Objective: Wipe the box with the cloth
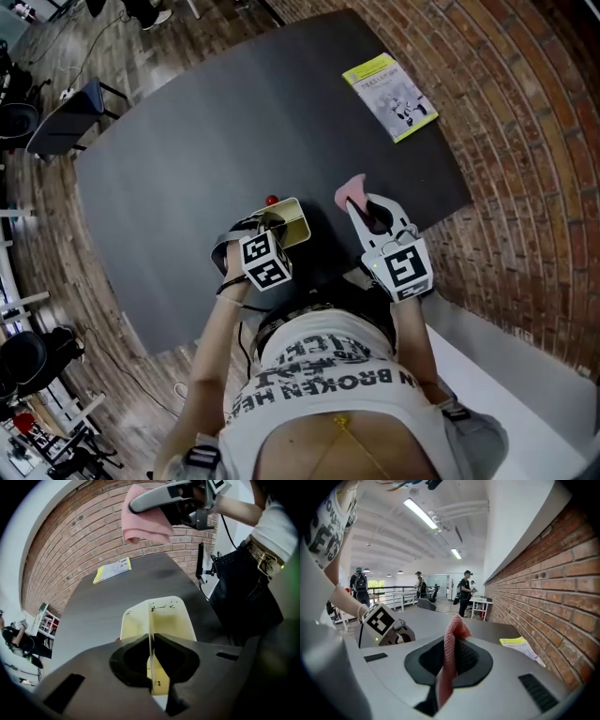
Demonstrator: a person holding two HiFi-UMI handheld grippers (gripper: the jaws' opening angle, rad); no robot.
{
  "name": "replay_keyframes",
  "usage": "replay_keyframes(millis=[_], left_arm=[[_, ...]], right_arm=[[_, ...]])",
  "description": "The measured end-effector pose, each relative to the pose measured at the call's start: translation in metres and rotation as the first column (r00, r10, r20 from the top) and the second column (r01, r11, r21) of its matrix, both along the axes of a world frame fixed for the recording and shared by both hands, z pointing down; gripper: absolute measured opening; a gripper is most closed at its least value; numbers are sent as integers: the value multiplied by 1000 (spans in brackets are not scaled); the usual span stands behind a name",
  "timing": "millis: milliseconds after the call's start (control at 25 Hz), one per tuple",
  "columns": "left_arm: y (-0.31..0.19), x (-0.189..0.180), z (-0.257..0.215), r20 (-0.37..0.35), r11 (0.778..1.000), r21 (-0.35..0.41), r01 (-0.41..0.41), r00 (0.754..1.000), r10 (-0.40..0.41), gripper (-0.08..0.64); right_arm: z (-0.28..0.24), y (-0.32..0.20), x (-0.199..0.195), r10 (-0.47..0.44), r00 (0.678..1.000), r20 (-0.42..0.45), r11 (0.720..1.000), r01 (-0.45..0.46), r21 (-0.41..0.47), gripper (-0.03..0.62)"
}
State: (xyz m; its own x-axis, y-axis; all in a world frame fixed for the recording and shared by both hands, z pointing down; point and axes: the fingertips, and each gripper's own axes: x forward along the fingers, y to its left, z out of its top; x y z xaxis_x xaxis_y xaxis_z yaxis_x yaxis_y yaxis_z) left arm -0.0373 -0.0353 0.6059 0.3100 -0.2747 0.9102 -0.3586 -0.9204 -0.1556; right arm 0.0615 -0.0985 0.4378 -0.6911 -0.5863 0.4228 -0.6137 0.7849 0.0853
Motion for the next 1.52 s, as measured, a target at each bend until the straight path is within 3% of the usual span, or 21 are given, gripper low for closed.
replay_keyframes(millis=[120,280,480,680,960,1160,1520], left_arm=[[16,-5,-2,6,998,-1,-60,998,60,32],[35,-12,-2,10,993,-4,-116,993,116,31],[45,-17,0,-5,990,9,-140,990,141,31],[45,-17,-3,-3,991,27,-133,991,134,32],[45,-18,-1,-5,990,36,-138,990,138,32],[46,-20,0,-3,990,26,-138,990,138,32],[46,-16,1,-12,990,12,-137,990,137,32]], right_arm=[[16,9,-15,-128,989,-70,992,129,3,17],[34,14,-34,-266,962,-60,964,264,-43,17],[65,19,-65,-449,890,-78,891,440,-112,17],[97,20,-102,-583,812,-30,799,567,-203,17],[135,20,-132,-744,668,0,631,702,-330,17],[146,20,-143,-771,632,79,555,728,-402,17],[160,40,-158,-797,533,285,328,777,-537,17]])
